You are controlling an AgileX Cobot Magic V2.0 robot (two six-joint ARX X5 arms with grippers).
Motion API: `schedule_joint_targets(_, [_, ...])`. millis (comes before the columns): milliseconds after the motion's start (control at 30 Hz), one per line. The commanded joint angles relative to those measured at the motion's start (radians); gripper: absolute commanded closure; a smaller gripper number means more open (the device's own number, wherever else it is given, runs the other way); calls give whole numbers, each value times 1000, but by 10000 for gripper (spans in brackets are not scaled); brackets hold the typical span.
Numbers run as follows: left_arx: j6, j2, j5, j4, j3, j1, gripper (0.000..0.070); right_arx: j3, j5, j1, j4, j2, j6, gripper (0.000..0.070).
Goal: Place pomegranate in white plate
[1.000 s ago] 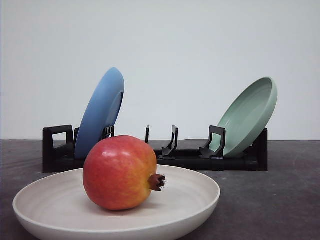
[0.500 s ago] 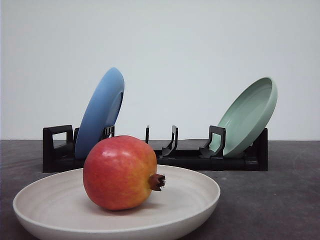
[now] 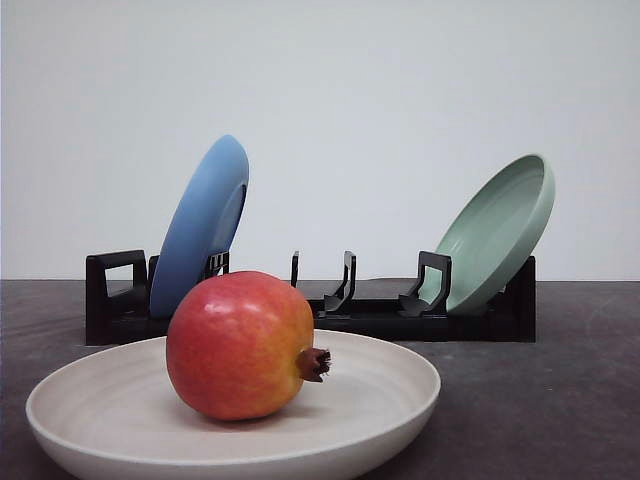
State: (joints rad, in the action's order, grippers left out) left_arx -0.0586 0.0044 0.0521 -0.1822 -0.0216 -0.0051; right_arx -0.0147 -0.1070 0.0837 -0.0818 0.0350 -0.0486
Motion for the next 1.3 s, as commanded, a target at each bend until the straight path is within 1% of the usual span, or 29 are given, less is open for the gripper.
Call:
schedule_joint_targets(0, [6, -2, -4, -5, 10, -2, 700, 3, -3, -1, -23, -18, -5, 700])
schedule_joint_targets(100, [6, -2, -4, -5, 10, -2, 700, 3, -1, -3, -97, -31, 0, 700])
schedule_joint_targets(433, [7, -2, -4, -5, 10, -2, 700, 3, 2, -10, -87, -31, 13, 700])
schedule_joint_targets(1267, [7, -2, -4, -5, 10, -2, 700, 3, 2, -10, -76, -31, 12, 700])
